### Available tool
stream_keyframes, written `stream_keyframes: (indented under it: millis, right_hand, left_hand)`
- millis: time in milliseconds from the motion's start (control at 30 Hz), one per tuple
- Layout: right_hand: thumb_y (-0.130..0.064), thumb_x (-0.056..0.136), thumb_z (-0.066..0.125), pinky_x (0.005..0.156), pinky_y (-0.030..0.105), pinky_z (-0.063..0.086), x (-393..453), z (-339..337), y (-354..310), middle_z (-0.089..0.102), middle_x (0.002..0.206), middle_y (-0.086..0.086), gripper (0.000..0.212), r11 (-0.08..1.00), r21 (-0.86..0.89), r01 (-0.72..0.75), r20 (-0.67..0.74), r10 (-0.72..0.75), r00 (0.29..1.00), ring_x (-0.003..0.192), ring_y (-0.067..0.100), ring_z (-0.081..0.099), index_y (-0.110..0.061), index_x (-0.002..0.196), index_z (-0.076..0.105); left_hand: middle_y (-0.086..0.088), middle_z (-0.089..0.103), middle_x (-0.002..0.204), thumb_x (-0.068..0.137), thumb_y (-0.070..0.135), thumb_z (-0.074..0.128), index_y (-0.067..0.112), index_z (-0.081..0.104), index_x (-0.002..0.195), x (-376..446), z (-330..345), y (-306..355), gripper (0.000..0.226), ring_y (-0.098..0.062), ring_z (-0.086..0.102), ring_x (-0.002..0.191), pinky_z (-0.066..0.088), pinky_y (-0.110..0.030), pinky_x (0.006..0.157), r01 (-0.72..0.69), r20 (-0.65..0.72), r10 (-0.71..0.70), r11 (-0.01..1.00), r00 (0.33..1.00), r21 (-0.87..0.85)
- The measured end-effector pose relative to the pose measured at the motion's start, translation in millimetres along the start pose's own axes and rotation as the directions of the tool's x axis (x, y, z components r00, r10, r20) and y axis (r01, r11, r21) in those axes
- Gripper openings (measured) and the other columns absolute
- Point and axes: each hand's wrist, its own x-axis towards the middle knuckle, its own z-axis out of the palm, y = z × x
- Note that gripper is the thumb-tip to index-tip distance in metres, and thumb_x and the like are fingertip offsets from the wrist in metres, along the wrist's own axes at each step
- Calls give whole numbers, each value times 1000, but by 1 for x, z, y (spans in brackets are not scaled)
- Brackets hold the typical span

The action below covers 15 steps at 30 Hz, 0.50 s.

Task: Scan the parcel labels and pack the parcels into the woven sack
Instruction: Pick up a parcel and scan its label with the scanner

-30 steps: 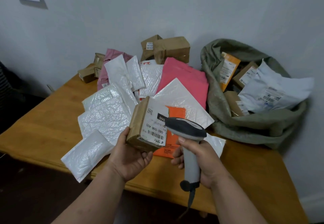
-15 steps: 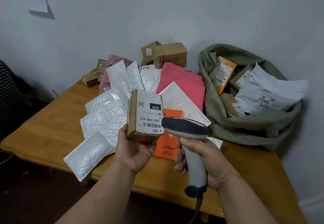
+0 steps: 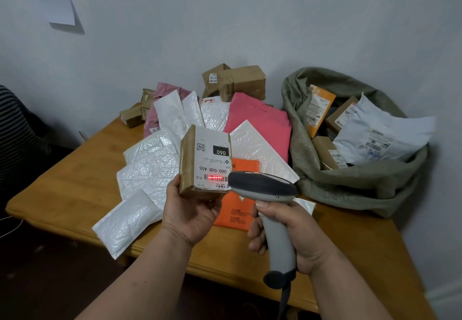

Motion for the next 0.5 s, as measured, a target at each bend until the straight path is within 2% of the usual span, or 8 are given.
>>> stream_keyframes:
  millis: [233,400,500]
  right_hand:
    - [-32,73,71,49,30,52,-2,-9,-1,67,71,22,31,1000,17,-6,-3,6,1000,56,29,67,-3,84,66]
    - [-32,73,72,49,29,52,-2,-22,0,67,71,22,31,999,32,-14,1,14,1000,56,30,68,-3,84,66]
    - [-32,74,72,50,30,52,-1,-32,-1,68,72,22,32,1000,29,-12,-6,12,1000,57,30,68,-4,86,67]
  left_hand:
    - [-15,69,122,92,58,47,14,69,123,3,4,-8,58,-28,62,105,49,-33,83,12,-4,-12,1000,1000,-4]
    - [-17,69,122,91,58,49,9,75,114,8,11,-18,60,-29,67,96,49,-34,84,33,3,-33,999,999,-7]
    - [-16,69,123,90,58,51,11,69,123,13,16,-25,61,-29,69,94,51,-34,84,37,-2,-37,999,999,1]
